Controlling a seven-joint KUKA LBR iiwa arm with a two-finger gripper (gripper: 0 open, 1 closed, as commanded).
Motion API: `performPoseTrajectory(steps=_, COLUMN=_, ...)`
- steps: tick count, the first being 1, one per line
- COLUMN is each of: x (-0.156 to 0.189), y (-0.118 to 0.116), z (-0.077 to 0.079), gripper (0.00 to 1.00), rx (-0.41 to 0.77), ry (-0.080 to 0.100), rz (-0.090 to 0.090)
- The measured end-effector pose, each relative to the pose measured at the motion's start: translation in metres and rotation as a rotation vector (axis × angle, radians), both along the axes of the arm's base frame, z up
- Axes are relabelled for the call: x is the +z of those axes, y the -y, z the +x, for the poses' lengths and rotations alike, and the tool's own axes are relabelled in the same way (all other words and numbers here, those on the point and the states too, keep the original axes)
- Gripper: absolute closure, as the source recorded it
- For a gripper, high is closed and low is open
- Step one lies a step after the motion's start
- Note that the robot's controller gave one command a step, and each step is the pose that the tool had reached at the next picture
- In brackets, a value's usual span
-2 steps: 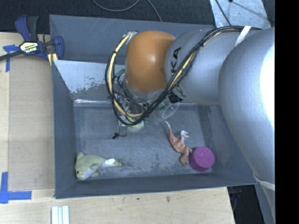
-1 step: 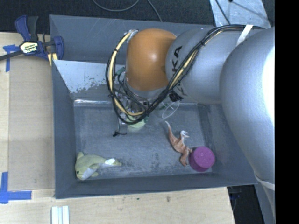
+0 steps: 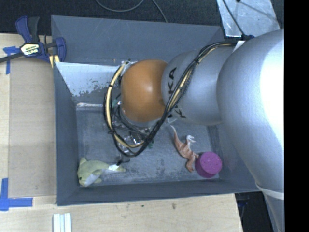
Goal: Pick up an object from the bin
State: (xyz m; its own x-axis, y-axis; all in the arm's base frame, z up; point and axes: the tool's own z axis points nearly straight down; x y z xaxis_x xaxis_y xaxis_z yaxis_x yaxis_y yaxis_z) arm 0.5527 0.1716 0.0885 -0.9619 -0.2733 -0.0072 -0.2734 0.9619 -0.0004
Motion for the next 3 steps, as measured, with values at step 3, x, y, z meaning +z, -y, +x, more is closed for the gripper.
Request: performPoseTrajectory(steps=3, x=-0.014, y=-0.021, z=-0.061, gripper=0.00, rx=0.359, ry=-0.006, rz=-0.002)
